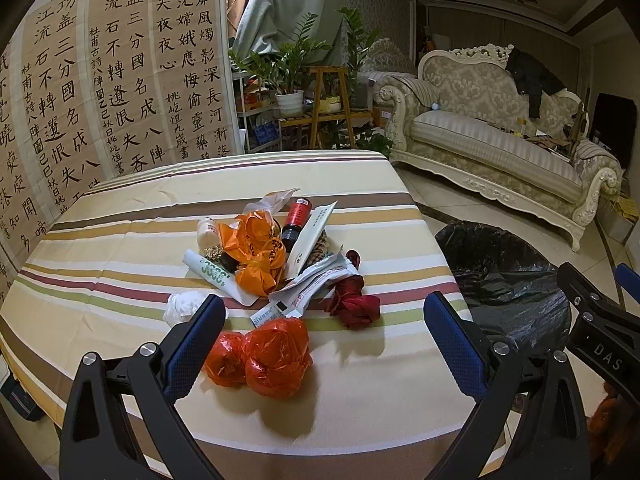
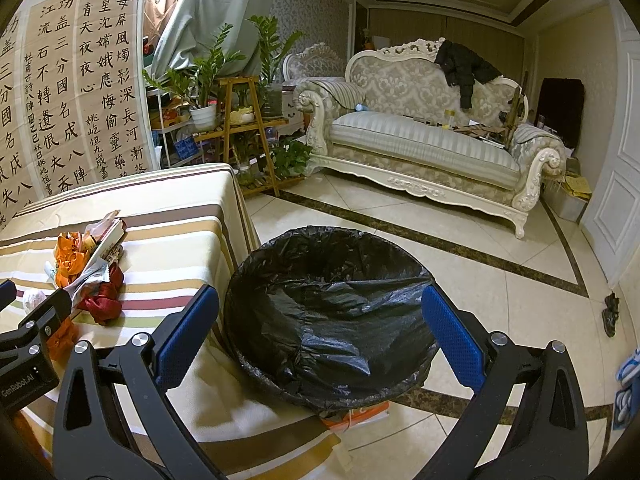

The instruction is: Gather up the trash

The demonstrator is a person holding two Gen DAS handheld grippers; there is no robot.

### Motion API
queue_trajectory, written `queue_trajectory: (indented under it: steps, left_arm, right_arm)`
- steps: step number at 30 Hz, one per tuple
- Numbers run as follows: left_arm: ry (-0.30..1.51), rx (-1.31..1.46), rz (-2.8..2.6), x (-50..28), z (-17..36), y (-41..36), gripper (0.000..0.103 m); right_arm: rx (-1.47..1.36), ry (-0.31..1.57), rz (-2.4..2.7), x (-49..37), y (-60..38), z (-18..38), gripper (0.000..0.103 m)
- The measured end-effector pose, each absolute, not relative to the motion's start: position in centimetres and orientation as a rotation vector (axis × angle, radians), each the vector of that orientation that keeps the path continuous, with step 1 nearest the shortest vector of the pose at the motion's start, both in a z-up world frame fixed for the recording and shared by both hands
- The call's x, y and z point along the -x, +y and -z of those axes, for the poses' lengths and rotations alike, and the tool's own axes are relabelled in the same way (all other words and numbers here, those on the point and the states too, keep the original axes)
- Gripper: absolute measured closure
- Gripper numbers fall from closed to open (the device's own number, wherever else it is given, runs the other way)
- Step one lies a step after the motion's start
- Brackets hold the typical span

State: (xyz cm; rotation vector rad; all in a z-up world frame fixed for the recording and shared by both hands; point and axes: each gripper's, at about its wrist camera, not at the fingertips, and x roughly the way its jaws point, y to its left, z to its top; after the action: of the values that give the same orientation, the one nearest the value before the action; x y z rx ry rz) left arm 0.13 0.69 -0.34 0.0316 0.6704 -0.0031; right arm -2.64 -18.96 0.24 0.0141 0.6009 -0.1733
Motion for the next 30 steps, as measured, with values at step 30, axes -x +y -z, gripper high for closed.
queue_trajectory:
  steps: [30]
  left_arm:
    - [0.704,-0.041,0.006,0.7,0.8,1.8,0.007]
  right_arm:
    - [-0.023,0.642,0.142,2.8,-17.5,1.8,0.004]
